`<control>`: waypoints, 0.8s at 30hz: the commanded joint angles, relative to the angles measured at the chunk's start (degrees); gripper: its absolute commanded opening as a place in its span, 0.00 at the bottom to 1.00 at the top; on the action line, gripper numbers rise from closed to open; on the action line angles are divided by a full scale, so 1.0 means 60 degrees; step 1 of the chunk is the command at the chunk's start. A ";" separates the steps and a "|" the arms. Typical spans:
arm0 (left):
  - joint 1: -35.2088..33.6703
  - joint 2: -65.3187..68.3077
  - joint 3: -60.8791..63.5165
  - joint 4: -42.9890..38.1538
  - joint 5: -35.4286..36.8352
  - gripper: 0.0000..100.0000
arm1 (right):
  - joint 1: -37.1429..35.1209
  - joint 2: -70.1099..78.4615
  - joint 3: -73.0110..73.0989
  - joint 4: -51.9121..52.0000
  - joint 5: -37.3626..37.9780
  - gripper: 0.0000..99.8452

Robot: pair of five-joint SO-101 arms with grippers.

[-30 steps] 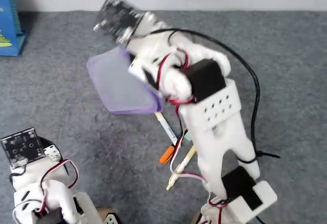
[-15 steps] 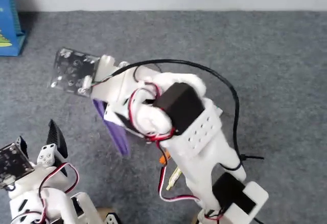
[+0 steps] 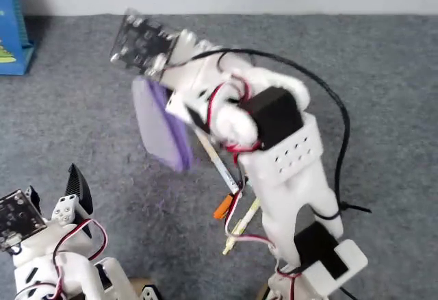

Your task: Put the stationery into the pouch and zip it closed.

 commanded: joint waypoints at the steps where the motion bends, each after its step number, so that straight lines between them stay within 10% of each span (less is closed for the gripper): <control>1: -0.0044 -0.0103 -0.0403 0.0044 0.0103 0.27 | 0.0842 0.0256 -0.0322 -0.0930 0.0352 0.01; 16: -0.0059 -0.0103 -0.0095 0.0088 0.0103 0.27 | 0.1106 0.1238 -0.0322 -0.4476 0.0527 0.01; 24: -0.0073 -0.0103 -0.0125 0.0088 0.0103 0.27 | 0.0168 0.1179 -0.0322 -0.1282 0.0527 0.01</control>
